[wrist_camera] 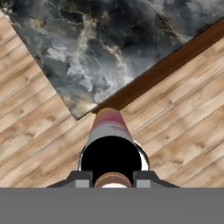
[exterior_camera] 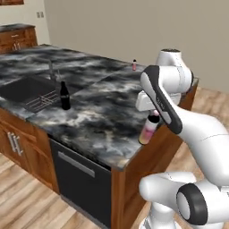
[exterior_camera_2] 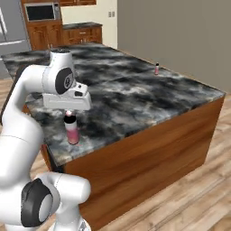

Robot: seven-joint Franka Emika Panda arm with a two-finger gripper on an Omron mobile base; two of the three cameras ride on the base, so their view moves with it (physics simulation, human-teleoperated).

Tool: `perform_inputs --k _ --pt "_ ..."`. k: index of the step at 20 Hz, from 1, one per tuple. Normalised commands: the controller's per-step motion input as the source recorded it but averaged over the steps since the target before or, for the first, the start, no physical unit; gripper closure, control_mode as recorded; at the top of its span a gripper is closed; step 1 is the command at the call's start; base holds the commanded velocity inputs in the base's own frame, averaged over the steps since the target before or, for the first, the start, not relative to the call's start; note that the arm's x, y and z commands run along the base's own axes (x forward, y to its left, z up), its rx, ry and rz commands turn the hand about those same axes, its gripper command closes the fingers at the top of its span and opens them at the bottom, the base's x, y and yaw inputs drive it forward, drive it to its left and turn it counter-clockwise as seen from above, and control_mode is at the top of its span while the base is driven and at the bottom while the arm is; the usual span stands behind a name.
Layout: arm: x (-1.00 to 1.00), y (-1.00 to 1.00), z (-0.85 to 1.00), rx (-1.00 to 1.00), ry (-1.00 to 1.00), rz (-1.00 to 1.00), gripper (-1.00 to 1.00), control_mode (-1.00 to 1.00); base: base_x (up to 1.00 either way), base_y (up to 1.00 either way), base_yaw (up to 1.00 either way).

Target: Place the large bottle from the dining counter next to the other large bottle outside the sink, and place the small bottle from the dining counter next to the other small bottle inside the sink.

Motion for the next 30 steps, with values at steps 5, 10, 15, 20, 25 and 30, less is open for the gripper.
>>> perform_inputs --k 5,10,15,20,25,30 --pt "0.0 0.0 0.0 0.0 0.0 0.0 1.0 1.0 0.0 0.86 -0.66" --pt "0.0 0.0 0.0 0.0 0.0 0.0 1.0 1.0 0.0 0.8 -0.68" --pt "0.0 0.0 0.0 0.0 0.0 0.0 1.0 1.0 0.0 0.75 -0.62" --pt "0.0 0.0 0.0 0.0 0.0 0.0 1.0 1.0 -0.31 0.82 -0.52" --pt "0.0 0.0 0.0 0.0 0.0 0.0 1.0 1.0 -1.0 0.29 -0.37" --pt "0.0 0.0 0.0 0.0 0.0 0.0 1.0 1.0 -0.56 0.5 -0.38"
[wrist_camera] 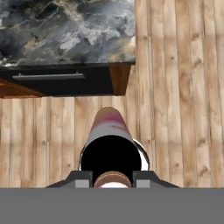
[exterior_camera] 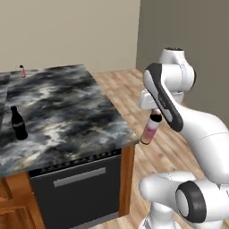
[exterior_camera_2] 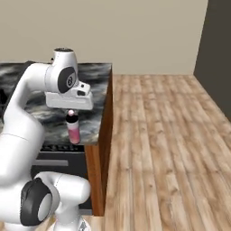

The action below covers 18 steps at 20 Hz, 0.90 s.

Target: Place the large bottle from the dining counter next to the other large bottle outside the sink, and place the small bottle from the dining counter next to the other small bottle inside the sink.

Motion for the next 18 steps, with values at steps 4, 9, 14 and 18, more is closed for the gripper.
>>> perform_inputs --k 4,9,14,18 --pt "0.0 0.0 0.0 0.0 0.0 0.0 1.0 1.0 0.01 0.99 -0.46" --pt "0.0 0.0 0.0 0.0 0.0 0.0 1.0 1.0 0.07 1.0 -0.45" --pt "0.0 0.0 0.0 0.0 0.0 0.0 1.0 1.0 0.0 1.0 -0.17" --pt "0.0 0.0 0.0 0.0 0.0 0.0 1.0 1.0 0.01 0.61 0.12"
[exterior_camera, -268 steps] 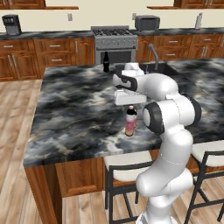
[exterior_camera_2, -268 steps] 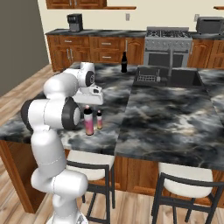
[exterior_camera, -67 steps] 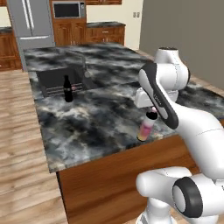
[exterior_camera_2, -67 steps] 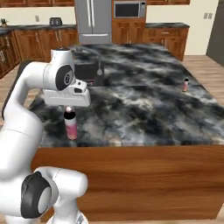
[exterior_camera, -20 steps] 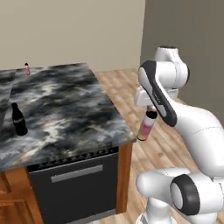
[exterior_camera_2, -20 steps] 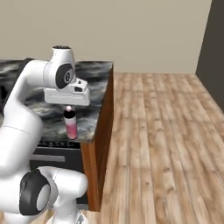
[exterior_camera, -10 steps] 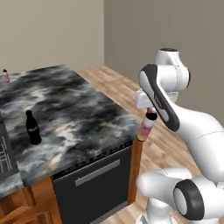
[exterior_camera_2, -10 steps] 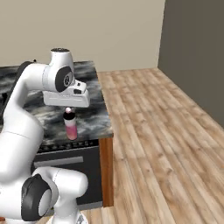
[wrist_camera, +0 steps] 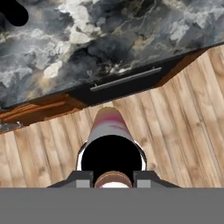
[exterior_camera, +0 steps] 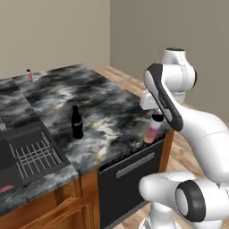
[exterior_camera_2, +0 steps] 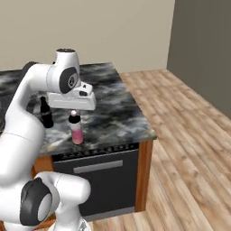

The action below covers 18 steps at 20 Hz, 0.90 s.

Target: Place the large bottle from the dining counter next to the other large bottle outside the sink, and place the small bottle from the dining counter next to the other small bottle inside the sink.

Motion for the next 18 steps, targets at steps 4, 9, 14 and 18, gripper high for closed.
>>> perform_inputs --k 4,9,14,18 --pt "0.0 0.0 0.0 0.0 0.0 0.0 1.0 1.0 0.18 0.03 0.33" --pt "0.0 0.0 0.0 0.0 0.0 0.0 1.0 1.0 0.45 -0.15 0.37" --pt "0.0 0.0 0.0 0.0 0.0 0.0 1.0 1.0 0.69 -0.07 0.17" --pt "0.0 0.0 0.0 0.0 0.0 0.0 1.0 1.0 0.62 -0.05 0.05"
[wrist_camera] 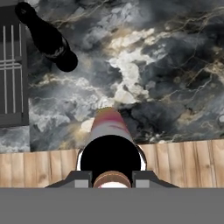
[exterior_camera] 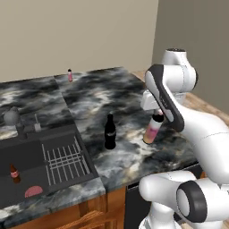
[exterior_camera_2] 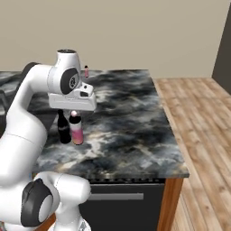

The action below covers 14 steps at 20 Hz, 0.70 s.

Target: Place the large bottle from the dining counter next to the other large bottle outside the sink, and place the small bottle from the dining counter next to the other small bottle inside the sink.

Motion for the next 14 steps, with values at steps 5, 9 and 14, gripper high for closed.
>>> perform_inputs --k 5,9,14 --pt "0.0 0.0 0.0 0.0 0.0 0.0 1.0 1.0 0.26 0.0 0.0" --pt "0.0 0.0 0.0 0.0 0.0 0.0 1.0 1.0 0.0 0.0 0.0" --pt "0.0 0.0 0.0 0.0 0.0 0.0 1.0 1.0 0.0 0.0 0.0"
